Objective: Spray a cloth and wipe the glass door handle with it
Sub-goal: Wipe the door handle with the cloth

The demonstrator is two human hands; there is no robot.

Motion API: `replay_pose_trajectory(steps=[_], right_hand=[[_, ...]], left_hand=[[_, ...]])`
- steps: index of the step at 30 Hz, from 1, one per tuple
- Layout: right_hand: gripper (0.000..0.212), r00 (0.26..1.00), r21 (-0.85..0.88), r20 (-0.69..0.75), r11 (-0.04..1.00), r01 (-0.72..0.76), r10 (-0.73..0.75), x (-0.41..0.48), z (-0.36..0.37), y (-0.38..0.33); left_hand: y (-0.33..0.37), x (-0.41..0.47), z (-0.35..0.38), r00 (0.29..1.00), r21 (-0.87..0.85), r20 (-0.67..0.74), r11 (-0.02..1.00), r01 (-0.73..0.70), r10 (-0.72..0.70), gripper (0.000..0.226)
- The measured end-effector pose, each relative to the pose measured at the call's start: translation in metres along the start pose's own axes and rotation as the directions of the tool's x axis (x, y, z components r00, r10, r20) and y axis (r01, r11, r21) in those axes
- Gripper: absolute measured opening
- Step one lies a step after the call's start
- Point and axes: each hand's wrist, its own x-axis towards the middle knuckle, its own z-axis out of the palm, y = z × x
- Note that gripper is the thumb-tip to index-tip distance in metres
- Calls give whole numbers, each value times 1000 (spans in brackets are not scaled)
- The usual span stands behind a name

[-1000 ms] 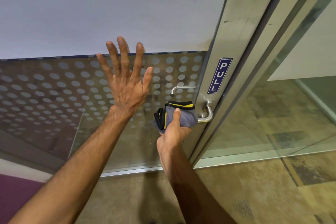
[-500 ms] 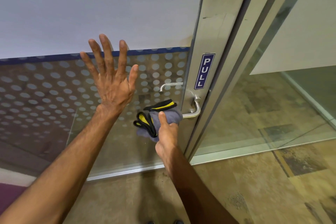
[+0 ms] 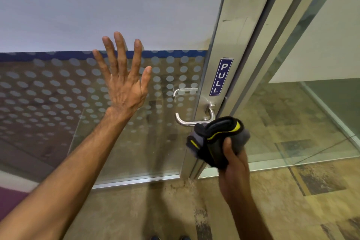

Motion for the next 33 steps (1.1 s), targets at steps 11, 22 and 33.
replay_pose_trajectory(steps=[11,22,33], right_hand=[[84,757,-793,560,-481,374,-335,70,60,64],[76,706,-751,579,-604,267,-408,83,76,100],[47,509,-701,707,-587,406,-492,97,65,98]], left_hand=[[-3,-2,-2,1000,-5,22,1000,-14,14,70],[-4,-2,-5,999,-6,48,1000,10,-10,64],[-4,-2,-7,999,-8,50,1000,-16,17,67]])
